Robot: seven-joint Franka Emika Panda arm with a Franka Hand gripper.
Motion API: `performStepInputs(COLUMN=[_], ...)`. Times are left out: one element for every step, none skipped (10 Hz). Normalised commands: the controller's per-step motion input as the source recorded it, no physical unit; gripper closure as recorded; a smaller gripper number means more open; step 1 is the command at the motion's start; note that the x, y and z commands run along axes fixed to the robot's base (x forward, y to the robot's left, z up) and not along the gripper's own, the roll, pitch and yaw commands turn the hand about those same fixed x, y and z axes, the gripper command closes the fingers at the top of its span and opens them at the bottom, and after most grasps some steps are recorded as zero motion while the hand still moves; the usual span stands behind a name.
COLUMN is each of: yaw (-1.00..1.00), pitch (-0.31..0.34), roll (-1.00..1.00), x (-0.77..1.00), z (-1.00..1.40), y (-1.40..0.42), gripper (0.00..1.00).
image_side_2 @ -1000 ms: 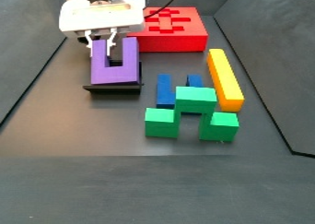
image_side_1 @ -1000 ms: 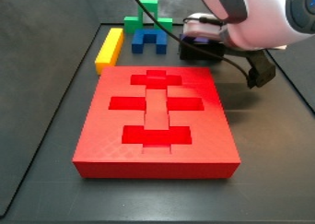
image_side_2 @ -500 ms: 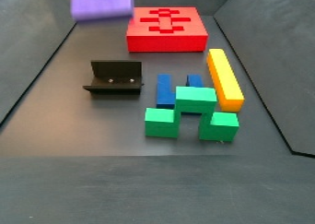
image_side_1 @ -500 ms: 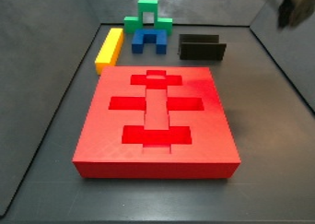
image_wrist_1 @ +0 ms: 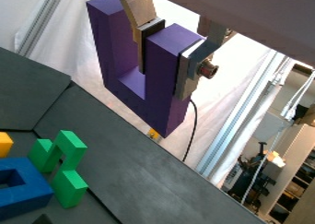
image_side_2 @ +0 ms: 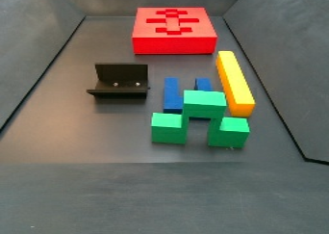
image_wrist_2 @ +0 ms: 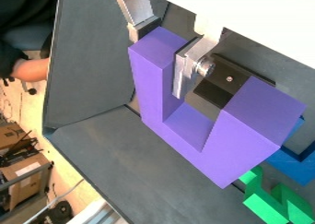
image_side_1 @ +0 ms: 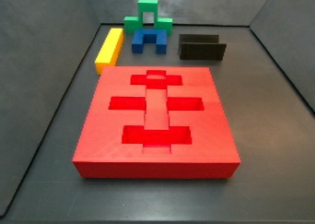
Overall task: Pick up the purple object. Move up. Place the purple object on the fixture. Regrasp the purple object. Move to above the board. Insert the purple object.
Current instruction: Move to above the board.
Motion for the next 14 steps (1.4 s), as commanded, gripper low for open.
performStepInputs(yaw=[0.07, 0.07, 0.08, 0.08, 0.08, 0.08, 0.08, 0.08, 0.07, 0.06, 0.05, 0.04, 0.03, 0.01], pitch=[0.037, 0.039, 0.000, -0.005, -0.017, -0.028, -0.033, -0.036, -0.050, -0.067, -0.077, -0.100, -0.103, -0.082], roll=[-1.00, -1.00, -1.00, -1.00, -1.00, -1.00, -1.00, -1.00, -1.00, -1.00, -1.00, -1.00, -0.85, -0.55], x=[-1.27, -1.27, -1.38, -1.40, -1.40, -0.89, -0.54, -0.37, -0.17, -0.10, -0.07, -0.07, -0.06, -0.06], z=[0.30, 0.27, 0.29, 0.25, 0.25, 0.15, 0.08, 0.04, 0.04, 0.01, 0.00, 0.01, 0.00, 0.00], y=[-1.40, -1.40, -1.40, -1.36, -1.34, -0.83, -0.45, -0.30, -0.09, -0.01, 0.03, 0.02, 0.03, 0.02], gripper=[1.00, 1.00, 1.00, 1.00, 1.00, 1.00, 1.00, 1.00, 1.00, 1.00, 1.00, 1.00, 1.00, 1.00])
